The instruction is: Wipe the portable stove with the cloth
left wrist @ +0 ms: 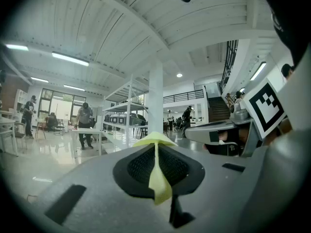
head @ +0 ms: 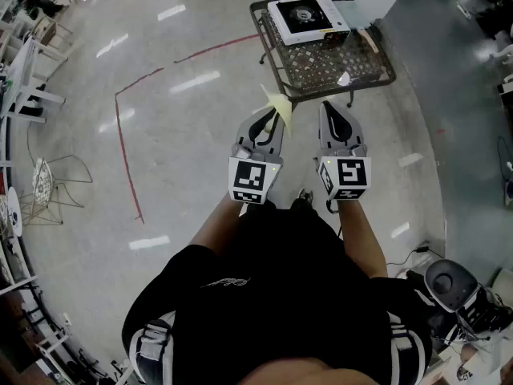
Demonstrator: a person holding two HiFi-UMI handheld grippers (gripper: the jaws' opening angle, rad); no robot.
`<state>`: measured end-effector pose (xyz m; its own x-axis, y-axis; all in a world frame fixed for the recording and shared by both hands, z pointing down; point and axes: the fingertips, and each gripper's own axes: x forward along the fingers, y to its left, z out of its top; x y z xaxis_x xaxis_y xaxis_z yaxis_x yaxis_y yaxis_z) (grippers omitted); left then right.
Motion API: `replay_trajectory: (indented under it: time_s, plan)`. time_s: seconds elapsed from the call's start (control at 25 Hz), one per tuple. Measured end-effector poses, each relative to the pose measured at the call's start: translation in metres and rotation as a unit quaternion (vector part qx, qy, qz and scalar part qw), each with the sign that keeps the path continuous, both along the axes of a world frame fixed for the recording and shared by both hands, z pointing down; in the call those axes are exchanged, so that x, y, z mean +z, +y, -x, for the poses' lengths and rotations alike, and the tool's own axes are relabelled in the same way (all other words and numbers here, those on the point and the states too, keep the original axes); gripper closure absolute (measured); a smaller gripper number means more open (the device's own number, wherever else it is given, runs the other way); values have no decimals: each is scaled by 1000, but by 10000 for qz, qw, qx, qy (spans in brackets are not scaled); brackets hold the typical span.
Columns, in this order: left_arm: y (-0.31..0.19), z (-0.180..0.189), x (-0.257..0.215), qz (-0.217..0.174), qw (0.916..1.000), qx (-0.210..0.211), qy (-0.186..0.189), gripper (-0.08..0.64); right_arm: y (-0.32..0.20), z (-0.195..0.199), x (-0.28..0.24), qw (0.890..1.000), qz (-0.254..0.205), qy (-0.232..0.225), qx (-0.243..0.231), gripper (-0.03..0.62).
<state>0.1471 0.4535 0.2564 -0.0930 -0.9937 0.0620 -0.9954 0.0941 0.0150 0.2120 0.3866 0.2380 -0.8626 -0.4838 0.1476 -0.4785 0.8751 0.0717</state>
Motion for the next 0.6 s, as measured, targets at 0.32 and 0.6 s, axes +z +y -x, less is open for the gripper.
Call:
replay_trajectory:
  time_s: [0.32,0.6]
  plan:
    - [18,33,34,330,9991,211,139,525,16,42,41,9991,98,368,-197,588]
    - [15,52,49,461,9979,333,318,525,20,53,54,9973,177,689,-182,588]
